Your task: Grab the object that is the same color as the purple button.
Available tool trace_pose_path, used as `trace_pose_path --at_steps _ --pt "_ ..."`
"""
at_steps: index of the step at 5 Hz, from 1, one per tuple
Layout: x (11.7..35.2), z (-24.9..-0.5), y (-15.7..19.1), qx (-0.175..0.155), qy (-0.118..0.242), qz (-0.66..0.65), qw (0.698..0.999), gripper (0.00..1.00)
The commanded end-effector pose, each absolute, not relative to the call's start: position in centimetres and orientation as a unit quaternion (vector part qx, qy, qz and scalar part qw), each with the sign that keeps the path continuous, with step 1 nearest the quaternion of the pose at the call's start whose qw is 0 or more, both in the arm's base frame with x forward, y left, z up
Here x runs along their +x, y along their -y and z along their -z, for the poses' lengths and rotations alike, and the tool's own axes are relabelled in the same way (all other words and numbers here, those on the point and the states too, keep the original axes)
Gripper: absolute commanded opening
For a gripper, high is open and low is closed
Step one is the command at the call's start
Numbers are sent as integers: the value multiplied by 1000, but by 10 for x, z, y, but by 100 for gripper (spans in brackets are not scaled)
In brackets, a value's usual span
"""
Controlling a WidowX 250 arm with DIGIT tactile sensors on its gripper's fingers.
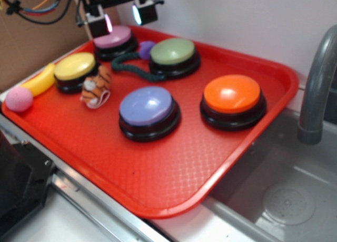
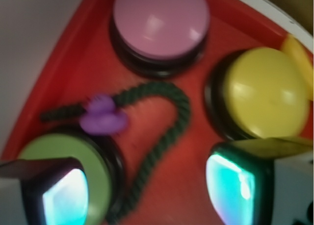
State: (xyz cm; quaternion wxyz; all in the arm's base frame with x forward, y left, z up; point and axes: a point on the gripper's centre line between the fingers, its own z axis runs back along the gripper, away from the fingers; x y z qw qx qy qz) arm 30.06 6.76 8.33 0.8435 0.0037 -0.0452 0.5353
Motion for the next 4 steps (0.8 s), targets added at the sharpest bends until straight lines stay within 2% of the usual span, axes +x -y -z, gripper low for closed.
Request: trace_pose_path --at_steps 1,3,4 --pt "317 -80 -98 -23 103 -585 804 100" --pt "330 -48 -104 -42 73 -604 793 100" --pt "333 -42 -104 -73 74 -594 798 100"
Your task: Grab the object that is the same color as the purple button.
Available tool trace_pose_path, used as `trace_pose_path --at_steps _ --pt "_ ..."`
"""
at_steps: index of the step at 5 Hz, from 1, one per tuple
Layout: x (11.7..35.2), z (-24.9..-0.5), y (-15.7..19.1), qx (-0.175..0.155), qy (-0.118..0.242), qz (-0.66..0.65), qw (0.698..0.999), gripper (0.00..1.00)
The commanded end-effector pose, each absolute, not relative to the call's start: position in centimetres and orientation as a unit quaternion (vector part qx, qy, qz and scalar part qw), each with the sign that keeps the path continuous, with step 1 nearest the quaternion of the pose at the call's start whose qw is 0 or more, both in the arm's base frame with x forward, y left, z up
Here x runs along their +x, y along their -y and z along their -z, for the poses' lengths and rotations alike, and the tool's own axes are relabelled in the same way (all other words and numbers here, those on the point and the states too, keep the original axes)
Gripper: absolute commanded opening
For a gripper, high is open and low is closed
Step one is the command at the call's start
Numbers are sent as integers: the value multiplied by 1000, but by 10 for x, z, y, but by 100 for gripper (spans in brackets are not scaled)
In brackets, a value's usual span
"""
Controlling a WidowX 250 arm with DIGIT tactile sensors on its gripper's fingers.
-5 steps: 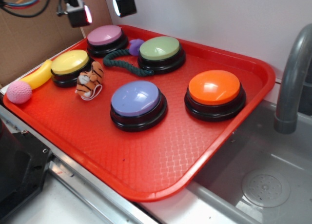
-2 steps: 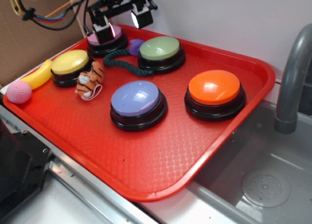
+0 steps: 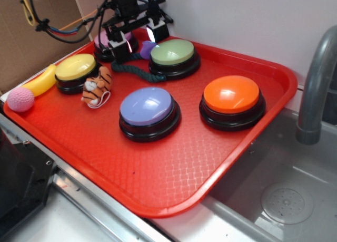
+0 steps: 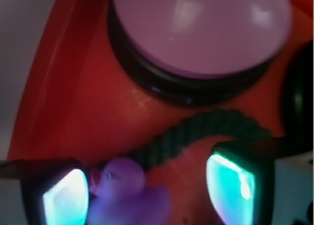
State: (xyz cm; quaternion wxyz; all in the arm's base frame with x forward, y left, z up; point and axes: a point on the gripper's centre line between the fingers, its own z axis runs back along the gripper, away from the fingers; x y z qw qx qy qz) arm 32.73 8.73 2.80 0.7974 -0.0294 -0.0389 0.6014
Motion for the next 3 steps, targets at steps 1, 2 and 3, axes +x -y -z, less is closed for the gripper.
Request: trace_pose_path --at_steps 1,2,3 --pt "332 -38 -106 -103 67 -587 800 100" --pt "330 -37 -104 -105 72 -586 800 0" --pt "329 -37 -103 -103 74 -588 799 0"
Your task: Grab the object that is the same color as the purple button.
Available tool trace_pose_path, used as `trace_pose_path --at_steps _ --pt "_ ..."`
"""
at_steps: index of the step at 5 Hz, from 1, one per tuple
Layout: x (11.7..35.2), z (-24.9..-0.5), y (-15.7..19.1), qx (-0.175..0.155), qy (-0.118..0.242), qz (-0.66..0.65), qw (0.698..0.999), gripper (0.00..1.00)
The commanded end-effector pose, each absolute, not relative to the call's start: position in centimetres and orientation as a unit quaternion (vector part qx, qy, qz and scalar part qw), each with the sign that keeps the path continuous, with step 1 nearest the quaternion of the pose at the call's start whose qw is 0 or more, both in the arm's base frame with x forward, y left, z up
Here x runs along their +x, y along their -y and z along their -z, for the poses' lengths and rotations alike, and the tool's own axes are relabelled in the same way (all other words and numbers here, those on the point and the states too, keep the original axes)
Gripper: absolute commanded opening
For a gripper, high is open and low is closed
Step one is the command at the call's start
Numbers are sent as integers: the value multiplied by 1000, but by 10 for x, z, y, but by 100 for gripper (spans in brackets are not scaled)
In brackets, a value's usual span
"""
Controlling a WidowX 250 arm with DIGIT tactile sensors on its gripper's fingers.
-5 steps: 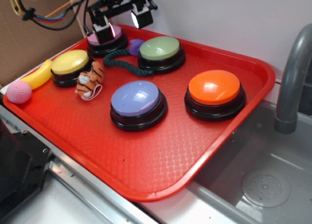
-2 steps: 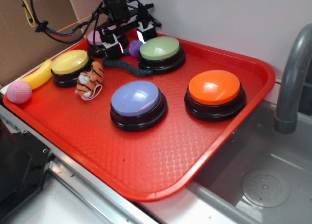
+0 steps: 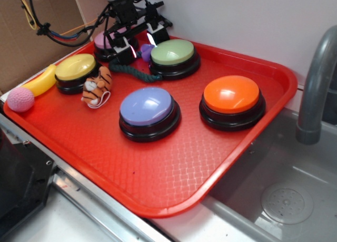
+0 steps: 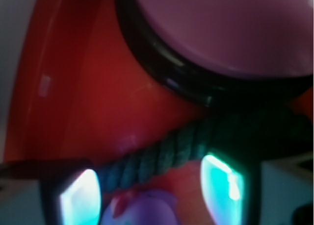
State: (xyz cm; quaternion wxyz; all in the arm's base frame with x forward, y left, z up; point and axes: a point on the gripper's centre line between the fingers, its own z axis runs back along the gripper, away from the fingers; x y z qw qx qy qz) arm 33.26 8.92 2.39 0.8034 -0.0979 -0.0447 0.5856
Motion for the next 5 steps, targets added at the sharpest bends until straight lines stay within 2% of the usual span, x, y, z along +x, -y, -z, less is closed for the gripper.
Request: trace_pose_path --at_steps 1,3,4,5 --pt "328 -38 -102 -103 74 -588 799 0" --pt "322 -47 -98 -95 85 -584 801 0" --pt "304 -78 -88 -64 89 -526 843 0" --pt "281 -109 -83 -45 55 -420 905 0"
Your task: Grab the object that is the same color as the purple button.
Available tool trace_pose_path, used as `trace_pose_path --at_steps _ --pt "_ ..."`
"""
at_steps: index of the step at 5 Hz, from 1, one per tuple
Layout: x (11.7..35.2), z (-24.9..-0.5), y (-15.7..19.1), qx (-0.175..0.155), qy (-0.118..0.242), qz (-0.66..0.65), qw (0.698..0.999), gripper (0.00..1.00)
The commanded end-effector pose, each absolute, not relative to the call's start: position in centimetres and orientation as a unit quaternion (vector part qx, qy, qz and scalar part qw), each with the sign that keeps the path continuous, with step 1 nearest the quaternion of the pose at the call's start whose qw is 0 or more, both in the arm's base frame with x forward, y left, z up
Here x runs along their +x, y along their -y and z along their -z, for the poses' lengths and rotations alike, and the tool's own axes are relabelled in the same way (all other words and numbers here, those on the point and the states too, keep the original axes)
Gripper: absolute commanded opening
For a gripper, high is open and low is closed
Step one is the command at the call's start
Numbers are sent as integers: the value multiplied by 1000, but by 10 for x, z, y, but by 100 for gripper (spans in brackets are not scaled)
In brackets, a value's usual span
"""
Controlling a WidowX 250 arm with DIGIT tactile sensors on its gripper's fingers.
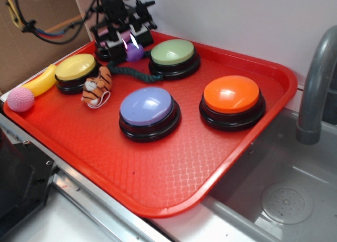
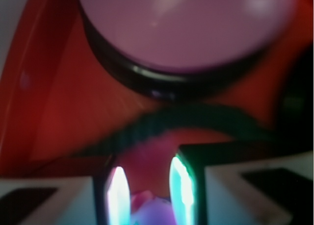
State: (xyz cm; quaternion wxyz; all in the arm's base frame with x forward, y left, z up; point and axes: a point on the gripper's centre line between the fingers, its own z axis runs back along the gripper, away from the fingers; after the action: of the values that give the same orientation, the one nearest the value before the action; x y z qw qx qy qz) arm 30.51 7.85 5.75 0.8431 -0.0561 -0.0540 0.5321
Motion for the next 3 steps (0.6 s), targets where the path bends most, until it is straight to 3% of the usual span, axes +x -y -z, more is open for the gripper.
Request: trace_pose_path --at_steps 1,2,3 --pt "257 -123 -70 -22 38 -303 952 0" --pt "224 -122 -55 12 -15 -181 983 0" --pt "202 -123 -45 11 -12 -57 998 0"
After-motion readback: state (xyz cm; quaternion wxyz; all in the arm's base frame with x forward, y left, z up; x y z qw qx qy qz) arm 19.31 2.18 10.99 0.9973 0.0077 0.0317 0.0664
